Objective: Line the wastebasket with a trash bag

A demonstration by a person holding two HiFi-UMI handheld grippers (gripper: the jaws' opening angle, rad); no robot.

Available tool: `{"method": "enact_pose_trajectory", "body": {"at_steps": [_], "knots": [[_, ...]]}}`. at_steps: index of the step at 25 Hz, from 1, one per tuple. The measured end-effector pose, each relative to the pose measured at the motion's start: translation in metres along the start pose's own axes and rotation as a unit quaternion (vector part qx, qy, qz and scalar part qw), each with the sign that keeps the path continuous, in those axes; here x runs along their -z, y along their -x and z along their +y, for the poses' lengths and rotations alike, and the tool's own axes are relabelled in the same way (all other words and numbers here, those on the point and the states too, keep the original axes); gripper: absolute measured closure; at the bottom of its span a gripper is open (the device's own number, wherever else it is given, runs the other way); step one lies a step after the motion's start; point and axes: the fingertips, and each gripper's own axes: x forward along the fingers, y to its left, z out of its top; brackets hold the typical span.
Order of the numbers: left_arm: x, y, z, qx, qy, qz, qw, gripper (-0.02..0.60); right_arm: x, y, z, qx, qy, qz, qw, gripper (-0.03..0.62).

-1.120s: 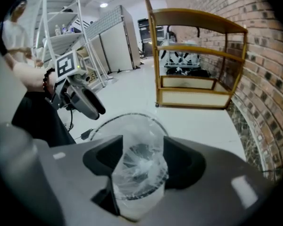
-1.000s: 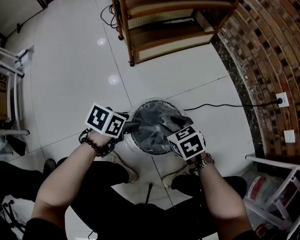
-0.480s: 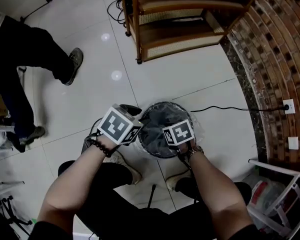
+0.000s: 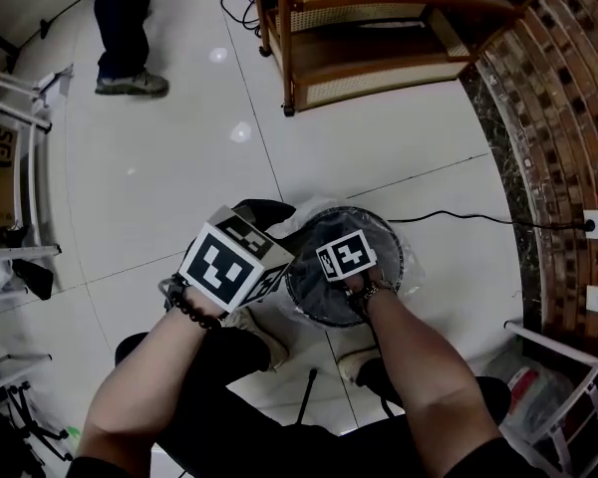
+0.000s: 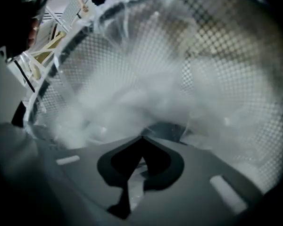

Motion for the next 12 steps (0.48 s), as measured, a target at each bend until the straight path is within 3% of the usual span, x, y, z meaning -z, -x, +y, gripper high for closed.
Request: {"method": "enact_pose_trajectory", "body": {"at_steps": [3, 6, 8, 12], "knots": [[0.004, -0.002, -0.002, 0.003, -0.011, 0.016, 0.9998, 0.419, 0.004, -0.018, -0.006, 0.004, 0.007, 0.004, 1.000, 0.592], [0.010, -0.006, -0.006, -0.005, -0.056, 0.040, 0.9976, 0.428, 0.007, -0.033, -0.010, 0.009, 0.025, 0.004, 1.000, 0.591], [0.006, -0.005, -0.009, -0.010, -0.077, 0.040, 0.9962, 0.431, 0.007, -0.040, -0.009, 0.006, 0.039, 0.000, 0.999, 0.591], [-0.008, -0.001, -0.014, -0.008, -0.081, 0.020, 0.9964, 0.433, 0.009, -0.054, -0.004, -0.009, 0.067, 0.003, 0.998, 0.592]]}}
